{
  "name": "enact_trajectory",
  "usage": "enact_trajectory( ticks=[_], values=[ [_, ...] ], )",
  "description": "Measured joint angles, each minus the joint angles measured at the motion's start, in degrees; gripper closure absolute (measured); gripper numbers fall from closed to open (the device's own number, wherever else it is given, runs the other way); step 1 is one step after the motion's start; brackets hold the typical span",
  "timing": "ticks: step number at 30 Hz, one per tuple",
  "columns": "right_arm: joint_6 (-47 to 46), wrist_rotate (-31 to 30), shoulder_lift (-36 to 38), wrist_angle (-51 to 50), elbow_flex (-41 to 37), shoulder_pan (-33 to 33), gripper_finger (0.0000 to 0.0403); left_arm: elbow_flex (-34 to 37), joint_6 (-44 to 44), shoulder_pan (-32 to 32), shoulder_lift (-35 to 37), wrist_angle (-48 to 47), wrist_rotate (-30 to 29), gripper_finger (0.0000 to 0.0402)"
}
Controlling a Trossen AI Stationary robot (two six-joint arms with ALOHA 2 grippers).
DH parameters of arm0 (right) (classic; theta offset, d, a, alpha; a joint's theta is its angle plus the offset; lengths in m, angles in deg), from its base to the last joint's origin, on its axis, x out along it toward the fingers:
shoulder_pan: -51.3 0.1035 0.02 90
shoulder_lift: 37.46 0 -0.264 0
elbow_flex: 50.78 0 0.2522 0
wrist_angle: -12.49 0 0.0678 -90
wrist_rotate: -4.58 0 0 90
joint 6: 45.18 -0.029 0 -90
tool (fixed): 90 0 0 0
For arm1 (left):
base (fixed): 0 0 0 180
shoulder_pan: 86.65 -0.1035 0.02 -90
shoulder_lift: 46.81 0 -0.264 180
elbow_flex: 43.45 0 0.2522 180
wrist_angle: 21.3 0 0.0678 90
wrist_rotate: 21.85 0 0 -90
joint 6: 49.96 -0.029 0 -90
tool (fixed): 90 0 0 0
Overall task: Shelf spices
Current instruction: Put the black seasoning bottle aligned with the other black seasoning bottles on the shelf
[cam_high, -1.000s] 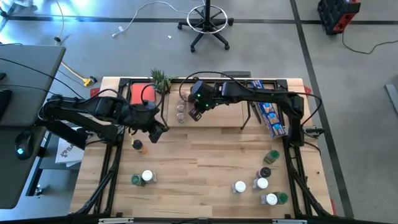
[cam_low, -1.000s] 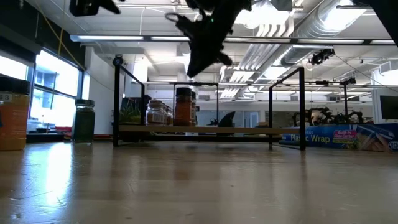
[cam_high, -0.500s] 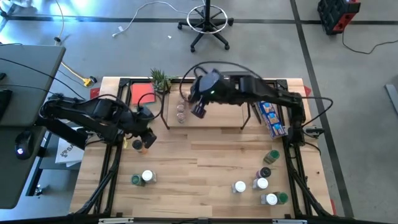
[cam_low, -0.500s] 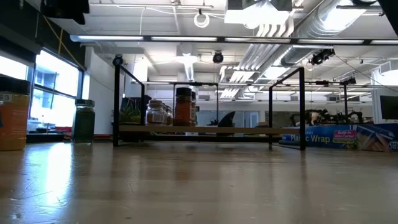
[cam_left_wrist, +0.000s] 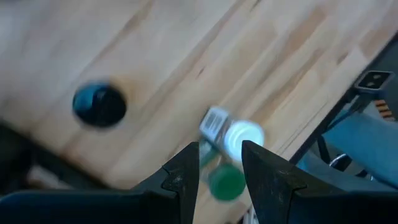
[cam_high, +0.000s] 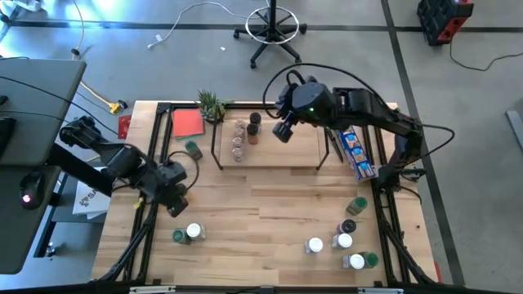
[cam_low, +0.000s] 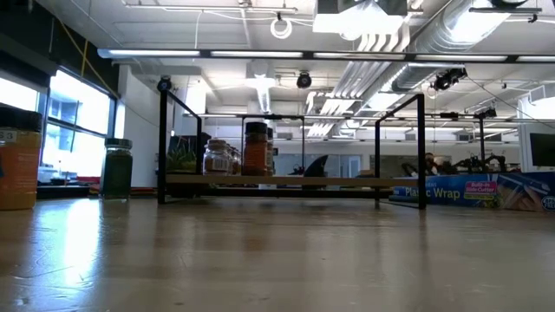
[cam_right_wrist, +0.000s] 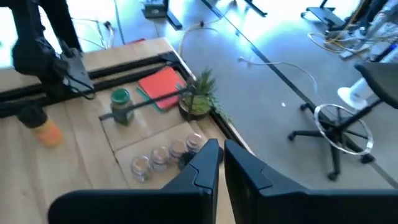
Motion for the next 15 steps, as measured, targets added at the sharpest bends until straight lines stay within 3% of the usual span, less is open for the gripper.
enact_trajectory(
  ticks=[7, 11, 15],
  values=[
    [-1.9, -0.4, -0.5, -0.6, 0.0, 0.0, 0.0384, 0.0, 16.7, 5.1, 0.0, -7.9, 1.0, 0.0225],
    [-1.9, -0.3, -1.0, -0.5, 0.0, 0.0, 0.0384, 0.5, 19.5, 5.0, 0.1, -10.2, -1.7, 0.0168],
    [-1.9, -0.4, -1.0, 0.0, 0.0, 0.0, 0.0384, 5.8, 19.3, 3.5, 1.1, -7.6, -2.3, 0.0123]
  ],
)
